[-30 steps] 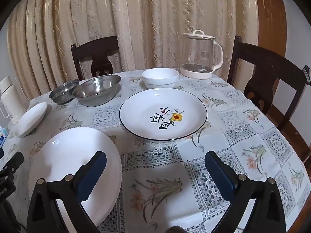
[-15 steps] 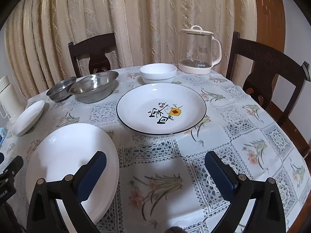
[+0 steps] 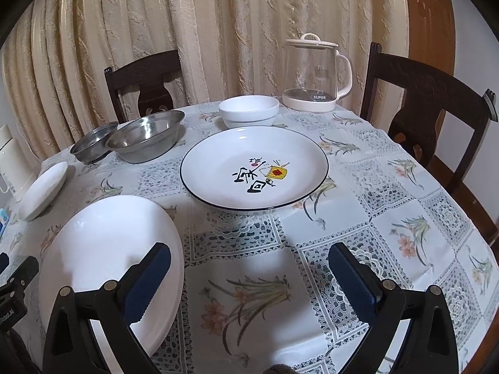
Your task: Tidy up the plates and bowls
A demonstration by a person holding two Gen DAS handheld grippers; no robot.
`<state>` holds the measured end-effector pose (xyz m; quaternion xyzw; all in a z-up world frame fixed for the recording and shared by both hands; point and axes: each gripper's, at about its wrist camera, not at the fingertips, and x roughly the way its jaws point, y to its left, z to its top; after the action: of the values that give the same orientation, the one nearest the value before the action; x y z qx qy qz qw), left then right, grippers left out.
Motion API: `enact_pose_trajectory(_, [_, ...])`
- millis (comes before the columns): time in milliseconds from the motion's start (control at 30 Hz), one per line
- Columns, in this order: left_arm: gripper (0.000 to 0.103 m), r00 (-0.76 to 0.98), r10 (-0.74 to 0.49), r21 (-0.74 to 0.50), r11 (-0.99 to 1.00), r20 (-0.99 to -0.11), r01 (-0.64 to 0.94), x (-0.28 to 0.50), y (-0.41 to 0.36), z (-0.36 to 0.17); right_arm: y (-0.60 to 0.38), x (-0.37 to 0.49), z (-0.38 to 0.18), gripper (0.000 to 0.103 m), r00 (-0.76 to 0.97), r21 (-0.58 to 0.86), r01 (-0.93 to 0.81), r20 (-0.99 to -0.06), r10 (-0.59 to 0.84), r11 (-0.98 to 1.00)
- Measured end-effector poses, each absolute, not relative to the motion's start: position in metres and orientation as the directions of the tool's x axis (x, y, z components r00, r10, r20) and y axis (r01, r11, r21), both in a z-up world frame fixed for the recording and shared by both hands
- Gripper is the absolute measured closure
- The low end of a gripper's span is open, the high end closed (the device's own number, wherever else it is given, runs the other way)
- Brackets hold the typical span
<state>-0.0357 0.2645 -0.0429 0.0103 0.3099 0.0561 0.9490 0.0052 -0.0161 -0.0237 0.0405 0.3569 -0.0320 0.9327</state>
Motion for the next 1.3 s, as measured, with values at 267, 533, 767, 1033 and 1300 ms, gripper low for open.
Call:
enact_pose_trajectory(267, [0.000, 0.800, 0.115, 0.053, 0.993, -0.589, -0.104, -0.035, 0.265, -0.044, -0.015, 0.004, -0.020, 0.000, 0.762, 0.023, 0.111, -0.643, -0.071, 0.993])
enact_pose_trajectory(533, [0.000, 0.834, 0.152, 0.057, 0.988, -0.530, -0.143, -0.031, 0.271, -0.039, -0.019, 0.008, -0.016, 0.000, 0.803, -0.046, 0.222, -0.559, -0.209, 0.974])
enact_pose_trajectory(767, [0.000, 0.846, 0.174, -0.020, 0.977, -0.504, -0.213, -0.031, 0.289, -0.040, -0.028, 0.007, -0.017, 0.000, 0.803, -0.049, 0.278, -0.536, -0.260, 0.959])
enact_pose_trajectory(1033, [0.000, 0.872, 0.208, 0.009, 0.974, -0.443, -0.228, -0.042, 0.284, -0.035, -0.022, 0.005, -0.017, 0.000, 0.808, -0.065, 0.268, -0.528, -0.261, 0.961])
enact_pose_trajectory(1300, [0.000, 0.882, 0.210, 0.028, 0.975, -0.423, -0.219, -0.046, 0.276, -0.033, -0.021, 0.005, -0.017, 0.000, 0.811, -0.067, 0.261, -0.527, -0.256, 0.963])
